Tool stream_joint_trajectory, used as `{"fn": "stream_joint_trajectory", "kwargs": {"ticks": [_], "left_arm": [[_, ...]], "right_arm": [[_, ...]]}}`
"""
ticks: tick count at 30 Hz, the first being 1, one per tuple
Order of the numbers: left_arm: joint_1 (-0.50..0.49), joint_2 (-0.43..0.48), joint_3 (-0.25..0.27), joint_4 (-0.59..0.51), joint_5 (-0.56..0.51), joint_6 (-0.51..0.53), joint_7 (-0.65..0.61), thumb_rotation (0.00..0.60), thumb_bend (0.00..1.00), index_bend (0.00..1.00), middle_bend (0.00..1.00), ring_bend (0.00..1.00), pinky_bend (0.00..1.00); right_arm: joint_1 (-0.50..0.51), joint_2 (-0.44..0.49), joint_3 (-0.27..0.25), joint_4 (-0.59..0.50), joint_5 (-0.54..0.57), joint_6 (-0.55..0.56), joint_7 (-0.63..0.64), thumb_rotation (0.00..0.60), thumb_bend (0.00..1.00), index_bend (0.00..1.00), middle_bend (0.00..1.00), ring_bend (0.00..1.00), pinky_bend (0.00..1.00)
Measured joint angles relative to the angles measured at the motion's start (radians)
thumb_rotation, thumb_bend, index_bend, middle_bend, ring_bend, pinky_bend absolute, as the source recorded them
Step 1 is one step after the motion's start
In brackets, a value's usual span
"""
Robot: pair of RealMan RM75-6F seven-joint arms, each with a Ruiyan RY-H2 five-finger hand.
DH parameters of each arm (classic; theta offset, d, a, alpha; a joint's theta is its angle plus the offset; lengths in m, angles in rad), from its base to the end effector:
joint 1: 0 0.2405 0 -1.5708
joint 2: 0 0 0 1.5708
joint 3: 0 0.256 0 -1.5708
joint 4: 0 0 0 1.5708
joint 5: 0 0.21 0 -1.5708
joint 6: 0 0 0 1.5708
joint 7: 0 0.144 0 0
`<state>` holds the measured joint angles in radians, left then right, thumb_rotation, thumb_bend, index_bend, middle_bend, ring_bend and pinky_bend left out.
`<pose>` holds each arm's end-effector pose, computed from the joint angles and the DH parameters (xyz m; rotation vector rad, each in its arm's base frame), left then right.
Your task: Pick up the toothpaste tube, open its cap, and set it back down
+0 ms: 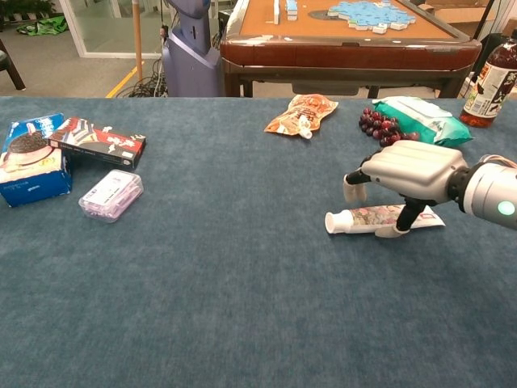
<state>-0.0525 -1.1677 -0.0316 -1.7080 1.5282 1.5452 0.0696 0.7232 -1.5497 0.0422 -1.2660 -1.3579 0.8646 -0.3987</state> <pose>-0.2874 0.1658 0.1406 -1.3460 -0.9404 -0.9783 -0.2024 -0.3373 -0.0294 2.1255 -0.5658 0.6309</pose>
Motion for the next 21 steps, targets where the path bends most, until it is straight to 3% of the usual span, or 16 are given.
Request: {"fn": "stream_joint_trajectory", "kwargs": {"ticks": [13, 21], "left_arm": [[0.004, 0.000, -0.002, 0.006, 0.001, 0.006, -0.009, 0.600, 0.31, 0.13, 0.34, 0.34, 0.11], [0.002, -0.004, -0.004, 0.007, 0.004, 0.006, -0.005, 0.600, 0.31, 0.13, 0.34, 0.34, 0.11]], "right_arm": [[0.001, -0.001, -0.004, 0.012, 0.023, -0.024, -0.013, 0.600, 0.27, 0.41, 0.43, 0.27, 0.19], [0.003, 0.005, -0.004, 0.014, 0.021, -0.028, -0.005, 0.600, 0.34, 0.47, 0.47, 0.31, 0.19]]}}
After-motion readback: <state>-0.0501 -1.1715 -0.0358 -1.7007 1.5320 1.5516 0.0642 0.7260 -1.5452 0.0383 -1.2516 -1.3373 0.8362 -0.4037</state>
